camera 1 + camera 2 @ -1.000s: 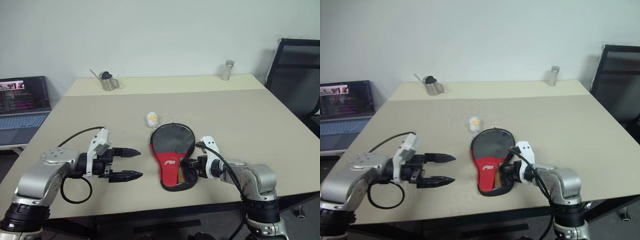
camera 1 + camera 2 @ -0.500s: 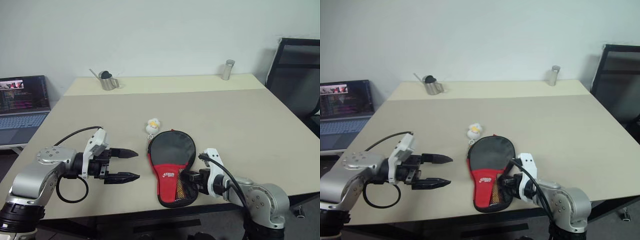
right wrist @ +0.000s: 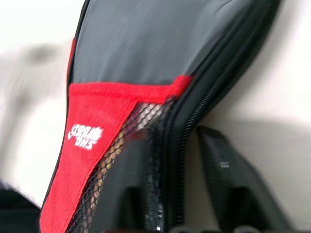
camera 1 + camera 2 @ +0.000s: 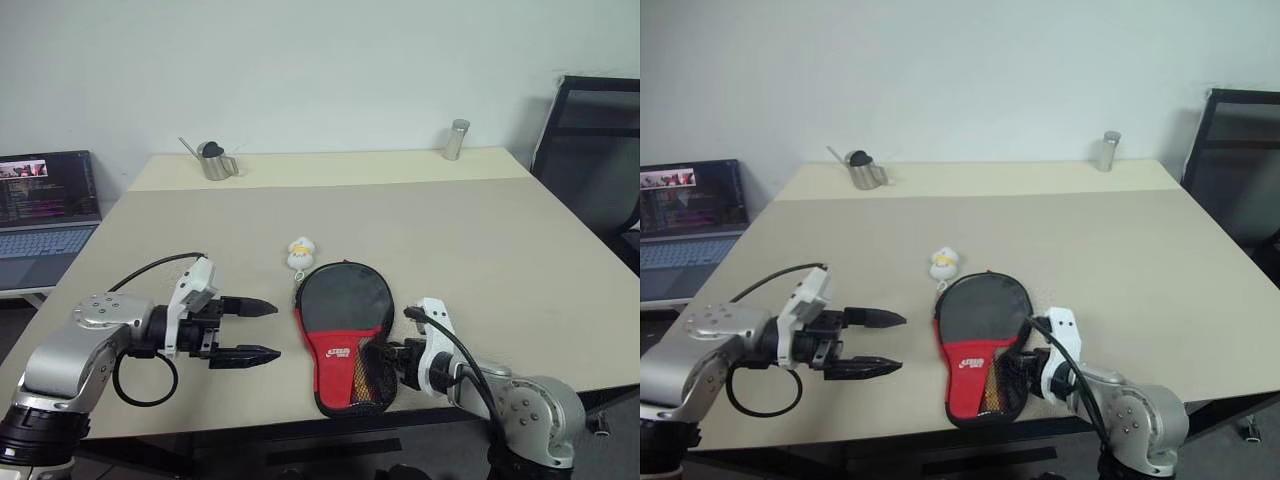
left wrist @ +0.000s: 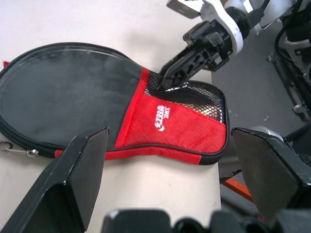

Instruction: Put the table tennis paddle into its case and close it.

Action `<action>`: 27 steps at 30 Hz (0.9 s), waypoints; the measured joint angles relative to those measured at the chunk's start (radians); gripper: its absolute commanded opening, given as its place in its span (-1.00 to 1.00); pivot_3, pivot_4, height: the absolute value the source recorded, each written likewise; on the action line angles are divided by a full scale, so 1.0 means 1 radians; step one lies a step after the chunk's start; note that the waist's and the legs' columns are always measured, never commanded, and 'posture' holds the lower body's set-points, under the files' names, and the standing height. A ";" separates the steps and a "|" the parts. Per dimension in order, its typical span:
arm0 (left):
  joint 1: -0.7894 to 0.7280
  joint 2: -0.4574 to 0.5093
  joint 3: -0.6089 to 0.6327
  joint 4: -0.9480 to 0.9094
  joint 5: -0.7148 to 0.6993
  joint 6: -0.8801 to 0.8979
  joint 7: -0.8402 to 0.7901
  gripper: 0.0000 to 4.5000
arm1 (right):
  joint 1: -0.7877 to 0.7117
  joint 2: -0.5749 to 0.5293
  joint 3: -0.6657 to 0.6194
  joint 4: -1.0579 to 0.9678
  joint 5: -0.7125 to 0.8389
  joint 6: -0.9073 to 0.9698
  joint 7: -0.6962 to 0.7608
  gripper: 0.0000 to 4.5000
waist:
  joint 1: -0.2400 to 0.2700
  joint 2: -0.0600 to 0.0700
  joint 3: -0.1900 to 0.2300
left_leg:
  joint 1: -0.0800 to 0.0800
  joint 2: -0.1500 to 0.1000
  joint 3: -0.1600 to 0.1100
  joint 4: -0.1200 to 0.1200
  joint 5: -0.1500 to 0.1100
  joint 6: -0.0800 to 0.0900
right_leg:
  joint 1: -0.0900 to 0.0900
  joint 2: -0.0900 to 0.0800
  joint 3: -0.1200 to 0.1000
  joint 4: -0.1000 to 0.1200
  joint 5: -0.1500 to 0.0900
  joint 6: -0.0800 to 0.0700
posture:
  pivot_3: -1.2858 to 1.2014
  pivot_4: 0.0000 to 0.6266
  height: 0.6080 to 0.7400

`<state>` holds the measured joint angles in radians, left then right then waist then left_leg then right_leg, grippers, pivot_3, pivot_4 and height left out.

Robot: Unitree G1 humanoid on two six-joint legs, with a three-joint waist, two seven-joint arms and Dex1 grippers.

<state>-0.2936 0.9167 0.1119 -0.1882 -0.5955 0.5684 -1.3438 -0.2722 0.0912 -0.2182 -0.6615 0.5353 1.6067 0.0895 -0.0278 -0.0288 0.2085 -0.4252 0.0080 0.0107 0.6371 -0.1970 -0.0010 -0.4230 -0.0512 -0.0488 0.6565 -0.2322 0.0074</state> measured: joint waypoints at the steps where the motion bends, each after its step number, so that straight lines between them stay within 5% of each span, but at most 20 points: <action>1: 0.004 0.000 0.000 -0.004 0.000 0.000 0.003 0.96 | 0.010 -0.003 -0.001 -0.025 0.020 0.000 -0.004 0.37 | 0.000 0.000 0.000 | 0.000 0.000 0.000 -0.001 0.000 0.000 | 0.000 0.000 0.000 0.000 0.000 0.000 | 0.03 -0.52 1.00; 5: 0.013 -0.009 0.004 -0.005 -0.003 0.007 0.033 0.96 | 0.005 -0.066 -0.003 -0.119 0.133 0.000 0.026 0.98 | 0.000 0.000 0.000 | 0.000 0.000 0.000 -0.001 0.000 0.000 | 0.000 0.000 -0.001 0.000 0.000 0.000 | 0.03 -0.52 1.00; 14: -0.045 -0.037 0.044 0.071 -0.012 0.024 0.166 0.96 | -0.245 -0.350 0.089 -0.046 0.223 -0.074 0.198 0.99 | 0.000 -0.001 -0.001 | 0.000 0.000 -0.001 -0.003 0.000 0.000 | 0.000 0.001 -0.002 -0.002 0.001 0.002 | 0.03 -0.52 1.00; 22: -0.075 -0.078 0.052 0.124 0.024 -0.004 0.285 0.96 | -0.312 -0.410 0.463 0.246 -0.006 -0.448 0.285 0.99 | -0.001 -0.001 -0.001 | -0.001 0.000 0.000 -0.007 0.000 0.000 | 0.000 0.002 -0.002 -0.008 0.003 0.004 | 0.03 -0.52 1.00; 27: -0.117 -0.158 0.051 0.166 0.034 0.014 0.390 0.96 | -0.317 -0.385 0.588 0.370 -0.113 -0.598 0.321 0.99 | 0.002 -0.002 -0.001 | -0.001 0.000 0.000 -0.006 0.000 0.000 | 0.001 0.002 -0.002 -0.008 0.004 0.007 | 0.03 -0.52 1.00</action>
<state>-0.4103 0.7591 0.1633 -0.0220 -0.5613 0.5829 -0.9536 -0.5892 -0.2940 0.3698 -0.2913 0.4226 1.0091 0.4109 -0.0259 -0.0305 0.2077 -0.4266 0.0083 0.0105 0.6313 -0.1968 -0.0008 -0.4224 -0.0488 -0.0503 0.6482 -0.2282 0.0141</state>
